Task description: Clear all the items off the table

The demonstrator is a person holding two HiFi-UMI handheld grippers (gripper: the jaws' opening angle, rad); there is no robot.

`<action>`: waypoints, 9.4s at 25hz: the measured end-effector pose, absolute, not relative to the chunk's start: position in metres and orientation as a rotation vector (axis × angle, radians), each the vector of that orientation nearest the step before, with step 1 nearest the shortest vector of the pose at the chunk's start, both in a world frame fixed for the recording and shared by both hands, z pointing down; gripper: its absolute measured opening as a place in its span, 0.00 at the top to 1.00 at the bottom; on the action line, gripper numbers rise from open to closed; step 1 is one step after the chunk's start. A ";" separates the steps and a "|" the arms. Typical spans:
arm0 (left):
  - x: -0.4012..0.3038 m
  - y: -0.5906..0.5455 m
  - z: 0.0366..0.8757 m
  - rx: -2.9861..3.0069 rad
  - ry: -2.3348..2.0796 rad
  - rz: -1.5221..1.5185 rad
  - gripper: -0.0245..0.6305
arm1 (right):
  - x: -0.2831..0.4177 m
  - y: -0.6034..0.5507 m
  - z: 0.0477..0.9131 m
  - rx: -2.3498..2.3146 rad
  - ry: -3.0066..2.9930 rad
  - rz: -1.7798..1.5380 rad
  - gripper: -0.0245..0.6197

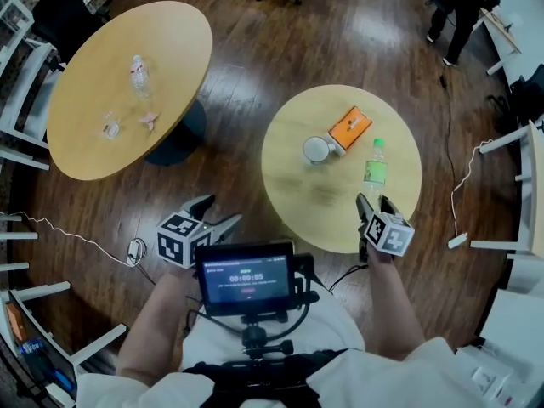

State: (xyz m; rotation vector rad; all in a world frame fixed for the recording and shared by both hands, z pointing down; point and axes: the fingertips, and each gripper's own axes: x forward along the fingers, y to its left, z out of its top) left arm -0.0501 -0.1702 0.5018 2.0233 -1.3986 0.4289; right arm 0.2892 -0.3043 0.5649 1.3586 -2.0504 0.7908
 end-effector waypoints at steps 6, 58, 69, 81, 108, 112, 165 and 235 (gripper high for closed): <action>-0.110 -0.141 0.493 2.026 -1.452 0.367 0.45 | 0.205 -0.289 0.499 1.281 -2.213 0.657 0.51; -0.490 -0.029 0.509 1.558 -1.791 0.201 0.45 | -0.492 -0.281 0.626 0.284 -2.194 0.447 0.41; -0.446 -0.004 0.484 1.741 -1.766 0.213 0.45 | -0.410 -0.218 0.516 0.378 -2.448 0.400 0.41; -0.324 0.037 0.491 1.989 -1.536 0.229 0.45 | -0.207 -0.098 0.478 0.666 -2.428 0.375 0.41; 0.021 0.010 0.461 2.290 -1.258 0.362 0.45 | 0.287 0.008 0.458 1.387 -2.205 0.527 0.41; 0.067 0.024 0.464 2.278 -1.261 0.403 0.45 | 0.326 0.016 0.467 1.368 -2.228 0.541 0.41; -0.142 -0.091 0.467 2.117 -1.356 0.440 0.44 | 0.120 -0.276 0.557 1.440 -2.183 0.558 0.23; -0.286 -0.055 0.478 1.677 -1.840 0.186 0.44 | -0.233 -0.213 0.516 0.210 -2.454 0.092 0.33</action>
